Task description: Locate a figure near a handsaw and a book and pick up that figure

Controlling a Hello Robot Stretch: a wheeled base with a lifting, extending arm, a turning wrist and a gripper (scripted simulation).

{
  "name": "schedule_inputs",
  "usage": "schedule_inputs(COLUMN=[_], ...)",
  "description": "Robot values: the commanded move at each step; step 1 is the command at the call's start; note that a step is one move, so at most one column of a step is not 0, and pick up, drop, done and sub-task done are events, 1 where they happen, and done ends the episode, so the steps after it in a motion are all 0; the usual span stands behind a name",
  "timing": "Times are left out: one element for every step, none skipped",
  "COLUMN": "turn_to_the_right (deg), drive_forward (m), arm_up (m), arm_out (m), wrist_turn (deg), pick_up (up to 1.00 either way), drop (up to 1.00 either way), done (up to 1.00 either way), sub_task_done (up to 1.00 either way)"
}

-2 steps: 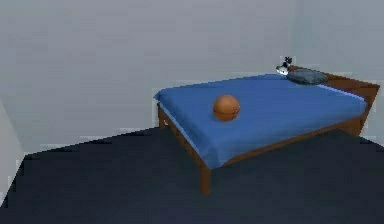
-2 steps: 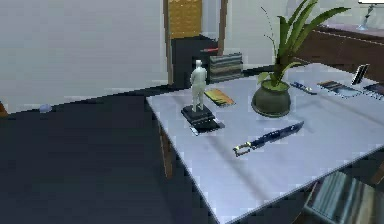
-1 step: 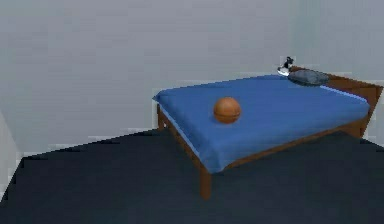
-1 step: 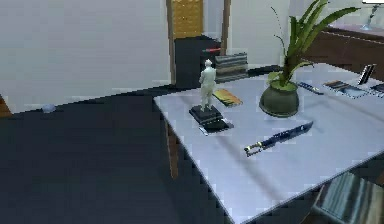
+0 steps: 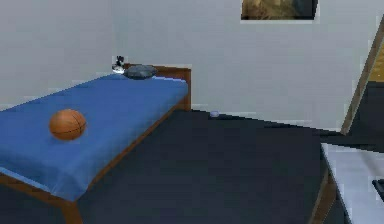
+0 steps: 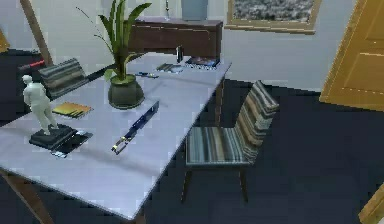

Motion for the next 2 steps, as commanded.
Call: schedule_inputs(turn_to_the_right=[18.0, 0.0], drive_forward=[0.00, 0.80], arm_up=[0.00, 0.00], arm_out=[0.00, 0.00], wrist_turn=[0.0, 0.0], pick_up=[0.00, 0.00], drop=[0.00, 0.00], done=[0.00, 0.00], sub_task_done=[0.00, 0.00])
